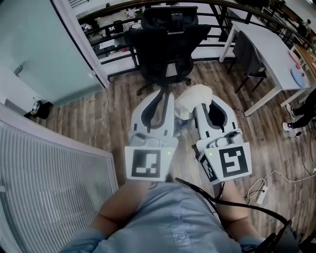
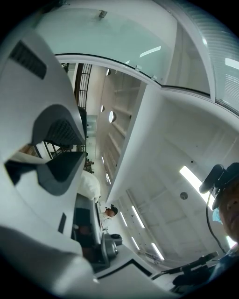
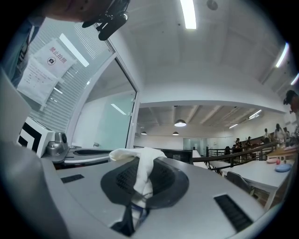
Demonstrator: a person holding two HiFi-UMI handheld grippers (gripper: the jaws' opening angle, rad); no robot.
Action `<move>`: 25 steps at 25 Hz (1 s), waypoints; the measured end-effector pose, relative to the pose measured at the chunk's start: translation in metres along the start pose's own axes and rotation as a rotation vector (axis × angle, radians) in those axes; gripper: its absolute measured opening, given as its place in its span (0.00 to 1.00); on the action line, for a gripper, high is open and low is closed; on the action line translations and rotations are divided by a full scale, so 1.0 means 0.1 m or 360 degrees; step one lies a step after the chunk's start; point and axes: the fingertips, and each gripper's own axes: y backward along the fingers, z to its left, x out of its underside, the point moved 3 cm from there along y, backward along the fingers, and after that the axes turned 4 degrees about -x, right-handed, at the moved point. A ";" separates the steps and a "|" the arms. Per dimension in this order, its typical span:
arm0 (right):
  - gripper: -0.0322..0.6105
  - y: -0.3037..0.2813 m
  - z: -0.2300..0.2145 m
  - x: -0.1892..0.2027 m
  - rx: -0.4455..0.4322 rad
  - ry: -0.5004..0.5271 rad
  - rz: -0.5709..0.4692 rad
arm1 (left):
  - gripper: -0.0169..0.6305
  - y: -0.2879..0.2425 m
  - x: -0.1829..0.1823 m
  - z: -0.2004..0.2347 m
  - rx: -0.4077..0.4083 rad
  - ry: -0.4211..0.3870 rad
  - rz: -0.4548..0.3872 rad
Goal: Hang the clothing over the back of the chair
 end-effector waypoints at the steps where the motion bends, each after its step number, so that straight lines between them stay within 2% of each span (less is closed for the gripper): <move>1: 0.09 -0.03 -0.03 -0.01 0.0001 0.0004 0.0002 | 0.10 -0.05 0.00 0.02 0.0001 -0.0002 -0.0005; 11: 0.09 -0.43 -0.51 0.20 0.0005 -0.0016 0.0042 | 0.10 -0.68 0.25 0.09 -0.0030 -0.0018 0.0072; 18: 0.09 -0.85 -1.01 0.42 -0.0064 -0.0066 0.0063 | 0.10 -1.34 0.47 0.07 -0.0094 -0.0053 0.0131; 25: 0.09 -1.21 -1.52 0.44 -0.0159 -0.0089 0.0034 | 0.10 -1.96 0.44 0.00 -0.0183 -0.0085 0.0137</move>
